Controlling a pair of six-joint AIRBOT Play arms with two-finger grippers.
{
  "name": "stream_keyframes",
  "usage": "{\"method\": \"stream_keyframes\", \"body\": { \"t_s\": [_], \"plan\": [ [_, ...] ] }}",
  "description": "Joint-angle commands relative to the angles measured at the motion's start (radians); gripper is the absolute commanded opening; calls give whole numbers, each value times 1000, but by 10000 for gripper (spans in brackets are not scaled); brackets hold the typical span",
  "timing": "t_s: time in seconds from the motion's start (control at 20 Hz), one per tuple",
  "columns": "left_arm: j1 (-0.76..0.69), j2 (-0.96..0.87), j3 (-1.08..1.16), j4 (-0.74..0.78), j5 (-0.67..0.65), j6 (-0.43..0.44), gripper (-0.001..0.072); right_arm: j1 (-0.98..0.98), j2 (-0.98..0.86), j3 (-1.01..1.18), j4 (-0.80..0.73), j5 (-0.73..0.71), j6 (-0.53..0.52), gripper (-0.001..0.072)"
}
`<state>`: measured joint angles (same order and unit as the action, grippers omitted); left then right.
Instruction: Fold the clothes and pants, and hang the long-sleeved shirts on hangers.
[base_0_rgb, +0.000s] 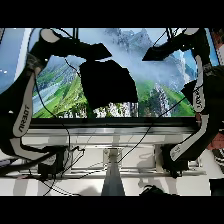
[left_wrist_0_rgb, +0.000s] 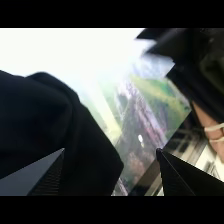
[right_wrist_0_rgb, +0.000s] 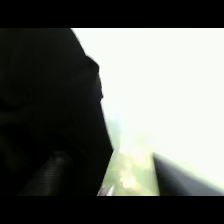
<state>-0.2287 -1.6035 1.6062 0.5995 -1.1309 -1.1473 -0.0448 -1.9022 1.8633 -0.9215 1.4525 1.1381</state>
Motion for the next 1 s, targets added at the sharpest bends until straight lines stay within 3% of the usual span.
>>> {"method": "stream_keyframes", "body": {
  "t_s": [0.0,0.05,0.2,0.4,0.6,0.75,0.9,0.95],
  "plan": [
    [52,87,0,1,-17,10,647,28,-5,-159,-6,-29,8,675],
    [52,105,0,1,-23,10,647,61,-5,-209,-44,-28,-38,600],
    [49,134,0,1,-39,11,647,161,-5,-284,-76,-70,-79,626],
    [49,138,0,1,-52,10,647,281,-5,-287,-114,-277,-66,625],
    [49,138,0,1,-79,10,647,333,-5,-285,-209,-471,236,622],
    [49,138,0,-4,-80,10,646,319,-5,-265,-169,-382,265,536],
    [49,138,0,-29,-96,10,645,308,-6,-269,-141,-310,260,509],
    [49,138,0,-36,-98,10,645,306,-10,-269,-95,-311,260,419]
  ]
}}
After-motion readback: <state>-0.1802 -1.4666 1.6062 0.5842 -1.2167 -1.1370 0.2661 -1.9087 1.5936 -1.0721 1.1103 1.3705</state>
